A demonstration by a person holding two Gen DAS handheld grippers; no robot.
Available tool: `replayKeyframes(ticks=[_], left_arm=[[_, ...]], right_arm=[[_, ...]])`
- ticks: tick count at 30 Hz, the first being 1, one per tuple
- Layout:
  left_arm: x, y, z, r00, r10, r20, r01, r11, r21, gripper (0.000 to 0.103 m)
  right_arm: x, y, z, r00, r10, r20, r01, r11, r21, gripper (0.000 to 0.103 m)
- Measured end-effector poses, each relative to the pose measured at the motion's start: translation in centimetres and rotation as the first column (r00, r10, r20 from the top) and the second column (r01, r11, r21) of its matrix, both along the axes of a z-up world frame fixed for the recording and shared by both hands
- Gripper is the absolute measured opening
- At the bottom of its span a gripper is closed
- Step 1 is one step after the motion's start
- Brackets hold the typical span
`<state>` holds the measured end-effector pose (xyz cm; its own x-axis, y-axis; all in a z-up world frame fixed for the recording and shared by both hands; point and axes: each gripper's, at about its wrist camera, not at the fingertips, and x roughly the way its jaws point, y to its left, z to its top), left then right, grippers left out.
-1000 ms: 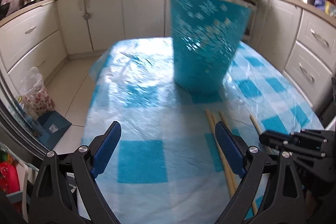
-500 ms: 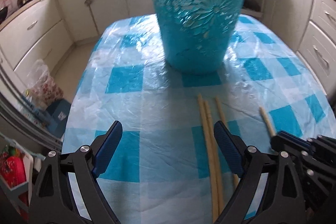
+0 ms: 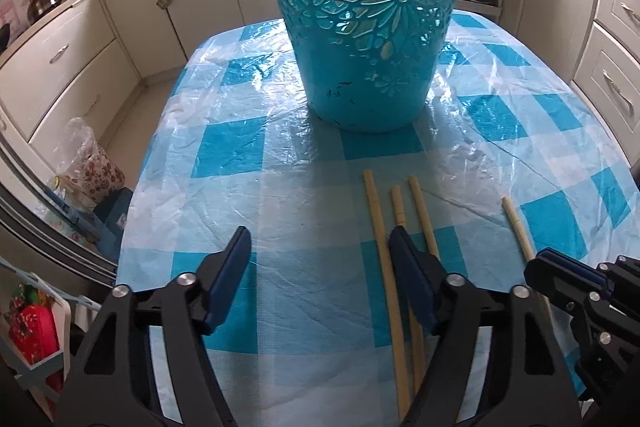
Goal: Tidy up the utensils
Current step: 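Lower the left gripper onto a chopstick and close on it while the right gripper holds its chopstick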
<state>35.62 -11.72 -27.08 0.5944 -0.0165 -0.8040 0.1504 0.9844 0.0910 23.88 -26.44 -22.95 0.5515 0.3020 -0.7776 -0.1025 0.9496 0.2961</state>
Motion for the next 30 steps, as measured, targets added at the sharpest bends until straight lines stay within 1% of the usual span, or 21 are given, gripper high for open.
replayKeyframes(ticks=[2,5,9,12,17,19,21,22,23,25,30], left_arm=[[0.0,-0.1,0.0,1.0,-0.011,0.003,0.011,1.0,-0.001,0.058],[0.1,0.0,0.1,1.0,-0.025,-0.003,0.025,0.999,-0.027,0.053],[0.3,0.0,0.1,0.999,-0.041,-0.008,0.041,0.998,-0.042,0.044],[0.6,-0.3,0.0,0.999,-0.044,-0.019,0.043,0.998,-0.041,0.043],[1.2,-0.6,0.0,0.999,-0.022,-0.032,0.021,0.999,-0.049,0.043],[1.4,-0.7,0.0,0.999,-0.032,-0.031,0.03,0.998,-0.056,0.037],[1.3,-1.0,0.0,0.998,-0.054,-0.032,0.051,0.996,-0.072,0.02],[1.2,-1.2,0.0,0.997,-0.065,-0.03,0.063,0.996,-0.069,0.015],[1.2,-1.4,0.0,0.996,-0.078,-0.031,0.076,0.995,-0.07,0.006],[1.0,-1.7,0.1,0.996,-0.088,-0.028,0.087,0.994,-0.064,0.005],[0.9,-1.2,0.1,0.995,-0.09,-0.032,0.087,0.993,-0.082,0.005]], right_arm=[[0.0,0.0,0.0,1.0,0.0,0.0,0.0,1.0,-0.001,0.008],[0.0,0.0,0.0,1.0,-0.001,0.001,0.001,1.0,-0.003,0.008],[0.1,0.0,0.0,1.0,-0.001,0.002,0.001,1.0,-0.005,0.008],[0.1,0.0,0.0,1.0,0.0,0.003,0.0,1.0,-0.005,0.008],[0.1,0.0,0.0,1.0,-0.001,0.004,0.001,1.0,-0.006,0.008],[0.1,0.1,0.0,1.0,-0.001,0.006,0.001,1.0,-0.009,0.008],[0.2,0.1,0.0,1.0,-0.002,0.01,0.002,1.0,-0.016,0.008],[0.3,0.2,0.0,1.0,-0.003,0.012,0.003,1.0,-0.018,0.009],[0.4,0.2,0.1,1.0,-0.002,0.013,0.003,1.0,-0.019,0.009],[0.6,0.3,0.1,1.0,-0.001,0.016,0.001,1.0,-0.024,0.011],[0.8,0.7,0.1,1.0,0.006,0.027,-0.005,0.999,-0.037,0.015]])
